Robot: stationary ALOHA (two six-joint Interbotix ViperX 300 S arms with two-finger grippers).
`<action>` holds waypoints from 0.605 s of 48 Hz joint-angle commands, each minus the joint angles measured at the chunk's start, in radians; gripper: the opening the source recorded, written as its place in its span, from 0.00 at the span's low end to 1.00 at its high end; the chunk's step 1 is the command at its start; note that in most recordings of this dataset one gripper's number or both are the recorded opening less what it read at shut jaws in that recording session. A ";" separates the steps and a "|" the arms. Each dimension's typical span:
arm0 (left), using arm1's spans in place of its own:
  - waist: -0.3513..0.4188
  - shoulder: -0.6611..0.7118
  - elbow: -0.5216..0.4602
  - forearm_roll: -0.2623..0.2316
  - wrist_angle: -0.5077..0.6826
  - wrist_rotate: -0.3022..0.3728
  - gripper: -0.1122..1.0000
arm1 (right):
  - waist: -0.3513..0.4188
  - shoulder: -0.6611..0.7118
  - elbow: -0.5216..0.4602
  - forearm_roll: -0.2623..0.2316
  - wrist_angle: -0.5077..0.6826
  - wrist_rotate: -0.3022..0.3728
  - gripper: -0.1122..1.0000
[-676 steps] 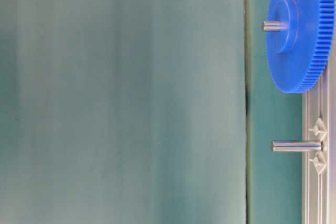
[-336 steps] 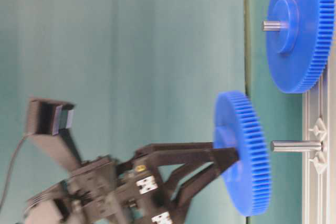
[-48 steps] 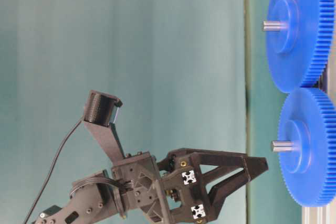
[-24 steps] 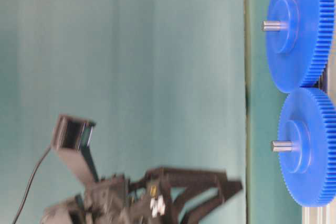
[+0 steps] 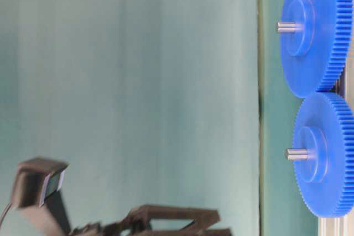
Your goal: Insert the small gear onto the shaft.
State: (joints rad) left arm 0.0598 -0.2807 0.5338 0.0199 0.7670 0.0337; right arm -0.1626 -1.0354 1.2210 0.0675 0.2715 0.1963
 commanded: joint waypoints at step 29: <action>-0.049 -0.291 0.175 0.002 -0.176 -0.017 0.88 | 0.000 -0.063 0.002 -0.003 -0.015 0.005 0.24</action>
State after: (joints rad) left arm 0.0153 -0.5384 0.6934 0.0184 0.6351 0.0184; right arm -0.1611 -1.0999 1.2349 0.0644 0.2623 0.1963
